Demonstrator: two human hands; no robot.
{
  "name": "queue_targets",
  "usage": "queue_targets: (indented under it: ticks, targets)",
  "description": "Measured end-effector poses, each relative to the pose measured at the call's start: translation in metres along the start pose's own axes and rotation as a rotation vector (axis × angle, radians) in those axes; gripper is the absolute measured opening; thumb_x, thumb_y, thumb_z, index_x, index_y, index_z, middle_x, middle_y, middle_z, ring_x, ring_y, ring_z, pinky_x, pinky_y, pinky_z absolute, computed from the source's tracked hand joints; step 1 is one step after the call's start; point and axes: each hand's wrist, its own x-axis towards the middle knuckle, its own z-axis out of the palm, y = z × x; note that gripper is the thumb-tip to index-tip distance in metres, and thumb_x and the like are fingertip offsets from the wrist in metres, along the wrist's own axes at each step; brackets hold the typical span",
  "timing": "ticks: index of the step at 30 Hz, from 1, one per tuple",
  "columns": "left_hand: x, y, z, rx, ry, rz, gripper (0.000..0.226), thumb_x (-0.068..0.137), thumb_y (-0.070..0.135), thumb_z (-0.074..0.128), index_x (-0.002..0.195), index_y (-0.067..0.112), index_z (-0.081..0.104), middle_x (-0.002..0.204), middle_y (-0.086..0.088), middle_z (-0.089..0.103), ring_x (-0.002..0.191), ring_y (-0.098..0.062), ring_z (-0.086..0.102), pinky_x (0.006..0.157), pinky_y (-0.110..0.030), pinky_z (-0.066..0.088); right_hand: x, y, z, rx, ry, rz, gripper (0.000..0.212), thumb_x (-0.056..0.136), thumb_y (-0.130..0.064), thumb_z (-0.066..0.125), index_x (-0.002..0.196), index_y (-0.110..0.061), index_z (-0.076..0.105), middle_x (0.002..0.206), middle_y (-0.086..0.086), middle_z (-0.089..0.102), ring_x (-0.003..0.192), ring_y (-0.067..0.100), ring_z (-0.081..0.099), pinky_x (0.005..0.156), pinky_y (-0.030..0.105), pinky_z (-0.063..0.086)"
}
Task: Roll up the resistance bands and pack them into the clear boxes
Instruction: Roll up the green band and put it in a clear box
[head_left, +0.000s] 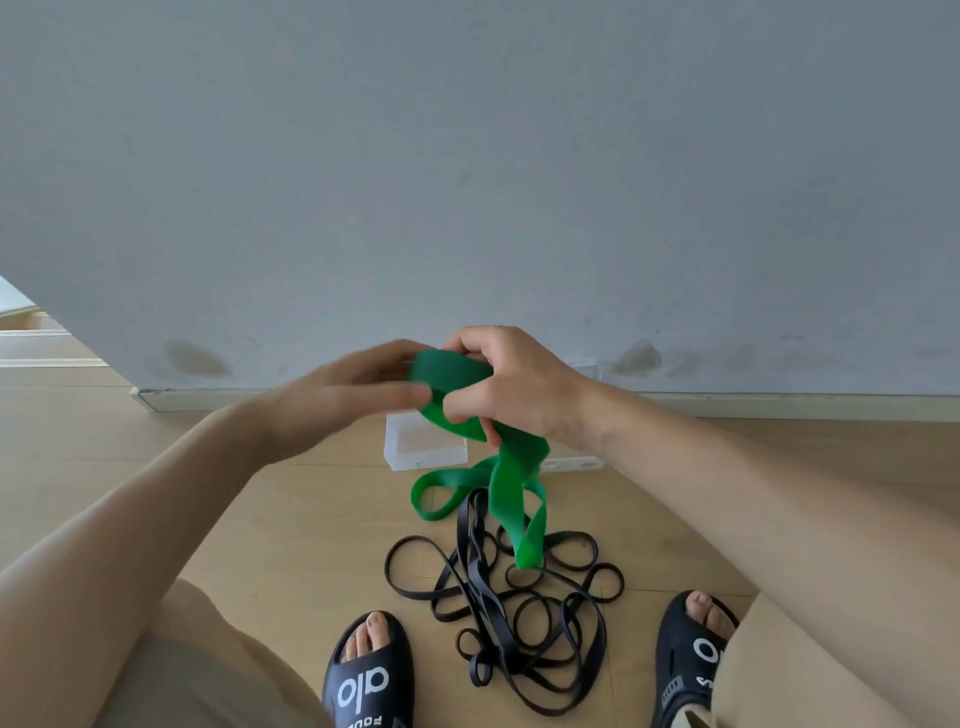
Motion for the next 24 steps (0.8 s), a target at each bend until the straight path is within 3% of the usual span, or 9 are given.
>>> queue_targets:
  ticks: [1, 3, 6, 11, 13, 16, 20, 22, 24]
  targets:
    - [-0.001, 0.003, 0.006, 0.017, -0.058, 0.013, 0.06, 0.074, 0.042, 0.077, 0.129, 0.025, 0.061, 0.123, 0.011, 0.071, 0.122, -0.002, 0.062, 0.101, -0.025, 0.047, 0.0, -0.001, -0.002, 0.012, -0.012, 0.0, 0.021, 0.081, 0.001, 0.068, 0.101, -0.005, 0.063, 0.06, -0.004, 0.06, 0.049, 0.02, 0.055, 0.047, 0.025, 0.044]
    - [0.002, 0.003, 0.012, 0.181, 0.013, 0.041, 0.054, 0.066, 0.039, 0.082, 0.113, 0.025, 0.061, 0.102, 0.008, 0.07, 0.099, -0.004, 0.066, 0.087, -0.028, 0.051, -0.002, -0.002, -0.006, 0.002, -0.067, 0.004, 0.023, 0.082, 0.002, 0.068, 0.103, -0.004, 0.061, 0.058, -0.006, 0.059, 0.05, 0.021, 0.057, 0.049, 0.027, 0.045]
    - [0.005, 0.004, 0.013, 0.33, 0.163, 0.13, 0.032, 0.068, 0.033, 0.081, 0.087, 0.024, 0.056, 0.07, 0.006, 0.052, 0.064, -0.009, 0.047, 0.062, -0.026, 0.039, -0.004, 0.001, -0.006, -0.051, -0.127, 0.008, 0.026, 0.081, 0.001, 0.07, 0.104, -0.006, 0.06, 0.057, -0.011, 0.059, 0.051, 0.022, 0.059, 0.051, 0.03, 0.046]
    - [0.006, 0.014, 0.013, 0.185, 0.262, 0.232, 0.018, 0.071, 0.021, 0.069, 0.073, 0.019, 0.052, 0.057, 0.009, 0.047, 0.052, -0.01, 0.043, 0.051, -0.02, 0.036, 0.001, 0.017, 0.001, -0.327, -0.046, -0.011, 0.034, 0.076, -0.011, 0.077, 0.092, -0.022, 0.049, 0.08, -0.003, 0.051, 0.066, 0.014, 0.05, 0.059, 0.029, 0.039]
    - [0.004, 0.018, 0.009, -0.02, 0.339, 0.225, 0.017, 0.074, 0.009, 0.064, 0.072, 0.015, 0.049, 0.057, 0.004, 0.039, 0.048, -0.012, 0.035, 0.046, -0.02, 0.031, 0.005, 0.027, 0.003, -0.341, -0.009, 0.005, 0.034, 0.076, -0.014, 0.077, 0.092, -0.02, 0.047, 0.083, -0.001, 0.05, 0.069, 0.015, 0.048, 0.061, 0.031, 0.039]
    - [0.001, 0.019, -0.002, -0.384, 0.462, 0.192, 0.019, 0.072, 0.0, 0.055, 0.069, 0.016, 0.045, 0.061, -0.001, 0.029, 0.05, -0.013, 0.022, 0.047, -0.023, 0.019, 0.008, 0.037, 0.007, -0.25, 0.094, 0.035, 0.036, 0.079, -0.02, 0.079, 0.098, -0.023, 0.048, 0.088, -0.003, 0.053, 0.073, 0.014, 0.051, 0.063, 0.029, 0.041]
    - [0.003, 0.01, -0.009, -0.493, 0.534, 0.124, 0.019, 0.072, 0.002, 0.054, 0.065, 0.017, 0.045, 0.061, 0.0, 0.03, 0.05, -0.013, 0.025, 0.047, -0.024, 0.022, 0.009, 0.04, 0.019, -0.351, 0.159, -0.007, 0.043, 0.084, -0.013, 0.068, 0.116, -0.019, 0.041, 0.094, 0.004, 0.055, 0.081, 0.024, 0.058, 0.067, 0.04, 0.05]
    - [0.007, 0.001, -0.014, -0.347, 0.504, 0.054, 0.019, 0.077, 0.006, 0.063, 0.068, 0.016, 0.05, 0.06, -0.001, 0.04, 0.05, -0.015, 0.038, 0.05, -0.028, 0.036, 0.009, 0.037, 0.017, -0.399, 0.184, -0.035, 0.037, 0.086, -0.008, 0.06, 0.116, -0.016, 0.039, 0.089, 0.003, 0.05, 0.076, 0.022, 0.053, 0.063, 0.038, 0.043]
    - [0.005, -0.015, -0.022, 0.077, 0.436, -0.04, 0.022, 0.083, 0.009, 0.077, 0.08, 0.016, 0.056, 0.067, -0.003, 0.06, 0.06, -0.019, 0.058, 0.064, -0.039, 0.052, 0.009, 0.029, 0.009, -0.35, 0.212, -0.059, 0.034, 0.087, -0.004, 0.054, 0.116, -0.014, 0.04, 0.092, -0.001, 0.045, 0.079, 0.018, 0.047, 0.062, 0.032, 0.036]
